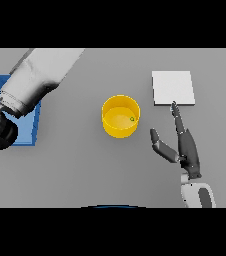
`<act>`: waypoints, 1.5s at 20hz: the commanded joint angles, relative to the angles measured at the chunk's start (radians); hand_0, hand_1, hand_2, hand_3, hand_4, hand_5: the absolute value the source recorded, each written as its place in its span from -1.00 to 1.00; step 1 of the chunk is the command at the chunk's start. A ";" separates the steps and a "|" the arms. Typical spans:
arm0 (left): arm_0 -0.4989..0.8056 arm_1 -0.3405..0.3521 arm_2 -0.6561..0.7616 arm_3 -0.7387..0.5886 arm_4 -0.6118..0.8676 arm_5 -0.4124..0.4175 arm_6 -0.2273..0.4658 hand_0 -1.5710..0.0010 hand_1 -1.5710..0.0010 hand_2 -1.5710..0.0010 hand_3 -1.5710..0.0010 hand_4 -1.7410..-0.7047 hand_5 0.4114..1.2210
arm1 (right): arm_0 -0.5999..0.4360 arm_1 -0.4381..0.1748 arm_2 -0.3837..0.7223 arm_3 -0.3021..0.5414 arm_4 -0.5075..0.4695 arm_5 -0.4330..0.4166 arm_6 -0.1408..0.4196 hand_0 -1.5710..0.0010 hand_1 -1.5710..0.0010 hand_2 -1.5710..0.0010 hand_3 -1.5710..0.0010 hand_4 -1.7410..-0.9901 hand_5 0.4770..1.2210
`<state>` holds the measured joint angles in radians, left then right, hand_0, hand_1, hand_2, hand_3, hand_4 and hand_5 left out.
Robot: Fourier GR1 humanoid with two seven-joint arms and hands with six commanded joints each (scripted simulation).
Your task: Pick up the red beaker and tilt it to pour out 1 green nut into yellow bowl. Pick up the yellow bowl and place it on the metallic measuring scale.
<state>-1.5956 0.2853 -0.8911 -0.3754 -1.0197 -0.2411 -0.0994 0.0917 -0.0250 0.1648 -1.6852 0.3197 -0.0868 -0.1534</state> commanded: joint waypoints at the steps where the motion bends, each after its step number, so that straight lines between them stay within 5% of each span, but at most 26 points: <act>1: -0.002 0.029 0.057 0.027 0.054 0.008 0.022 -1.00 -1.00 -1.00 -0.77 -0.98 1.00 | -0.001 0.002 -0.001 0.005 0.003 -0.006 -0.006 1.00 1.00 1.00 1.00 0.99 -0.47; 7: 0.052 0.187 0.307 0.124 0.335 0.109 0.158 -1.00 -1.00 -1.00 -0.85 -1.00 1.00 | -0.024 0.012 -0.008 0.020 -0.037 0.014 0.002 1.00 1.00 1.00 1.00 0.97 -0.49; 14: 0.285 0.339 0.501 0.090 0.640 0.288 0.297 -1.00 -1.00 -1.00 -0.83 -1.00 1.00 | -0.030 0.010 0.002 0.022 -0.022 0.011 0.022 1.00 1.00 1.00 1.00 0.82 -0.53; 19: 0.512 0.361 0.582 -0.066 0.833 0.403 0.372 -1.00 -1.00 -1.00 -0.88 -1.00 1.00 | -0.017 0.002 0.011 0.019 0.028 -0.017 0.023 1.00 1.00 1.00 1.00 0.84 -0.54; 24: 0.736 0.386 0.589 -0.344 0.948 0.497 0.524 -1.00 -1.00 -1.00 -0.85 -1.00 1.00 | -0.018 -0.009 0.006 0.019 0.018 -0.006 0.017 1.00 1.00 1.00 1.00 0.90 -0.54; 30: 0.933 0.396 0.580 -0.581 1.028 0.621 0.570 -1.00 -1.00 -1.00 -0.91 -1.00 1.00 | 0.001 -0.008 0.013 0.029 0.006 0.010 -0.014 1.00 1.00 1.00 1.00 0.96 -0.54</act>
<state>-0.6619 0.6810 -0.3114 -0.9560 0.0102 0.3797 0.4674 0.0936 -0.0327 0.1777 -1.6555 0.3262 -0.0763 -0.1683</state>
